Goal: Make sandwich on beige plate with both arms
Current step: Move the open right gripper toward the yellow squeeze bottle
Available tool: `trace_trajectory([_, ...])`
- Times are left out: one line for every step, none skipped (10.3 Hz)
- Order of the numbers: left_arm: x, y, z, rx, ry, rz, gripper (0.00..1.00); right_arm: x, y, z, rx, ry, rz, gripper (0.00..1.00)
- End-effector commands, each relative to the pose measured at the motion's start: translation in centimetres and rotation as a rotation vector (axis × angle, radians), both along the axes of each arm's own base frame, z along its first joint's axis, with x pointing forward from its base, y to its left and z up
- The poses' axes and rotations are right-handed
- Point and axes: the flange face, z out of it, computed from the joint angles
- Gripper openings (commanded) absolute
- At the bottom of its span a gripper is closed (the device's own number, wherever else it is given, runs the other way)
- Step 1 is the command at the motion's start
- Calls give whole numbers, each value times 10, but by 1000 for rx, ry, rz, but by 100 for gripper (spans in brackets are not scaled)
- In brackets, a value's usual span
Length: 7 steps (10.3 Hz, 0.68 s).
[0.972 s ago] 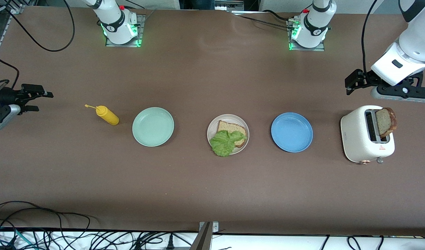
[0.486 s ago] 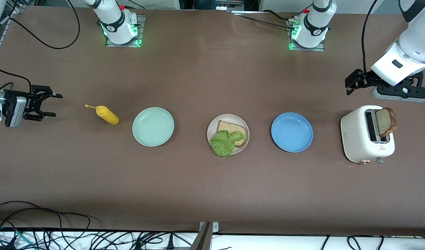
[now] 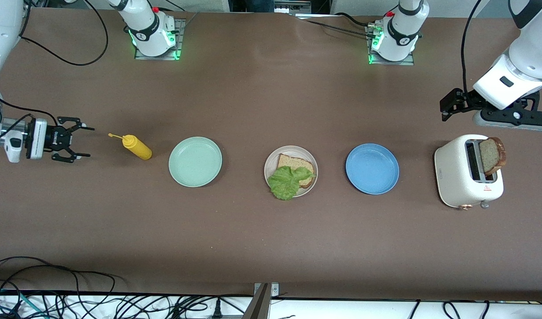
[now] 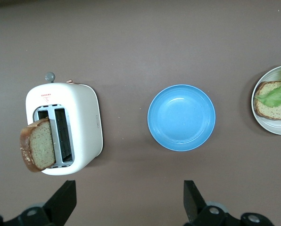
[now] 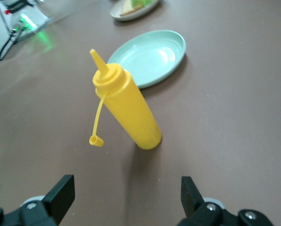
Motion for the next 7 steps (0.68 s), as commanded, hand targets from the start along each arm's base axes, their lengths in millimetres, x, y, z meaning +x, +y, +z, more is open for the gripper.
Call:
trace_trajectory([1, 0, 4, -9, 3, 4, 100, -6, 1, -26, 89, -63, 46, 100])
trace_trajectory([1, 0, 4, -9, 3, 4, 100, -8, 1, -31, 98, -71, 55, 100])
trace_trajectory([1, 0, 5, -9, 1, 4, 100, -10, 2, -35, 112, -80, 71, 100])
trace_trajectory([1, 1, 5, -9, 1, 3, 100, -11, 5, -43, 141, -100, 81, 100])
trace_trajectory([1, 1, 5, -9, 1, 6, 100, -14, 9, -52, 166, -108, 82, 100])
trace_trajectory([2, 1, 4, -9, 3, 6, 100, -16, 15, -63, 188, -120, 93, 100])
trace_trajectory([2, 1, 4, -9, 2, 7, 100, -19, 13, -73, 210, -137, 84, 100])
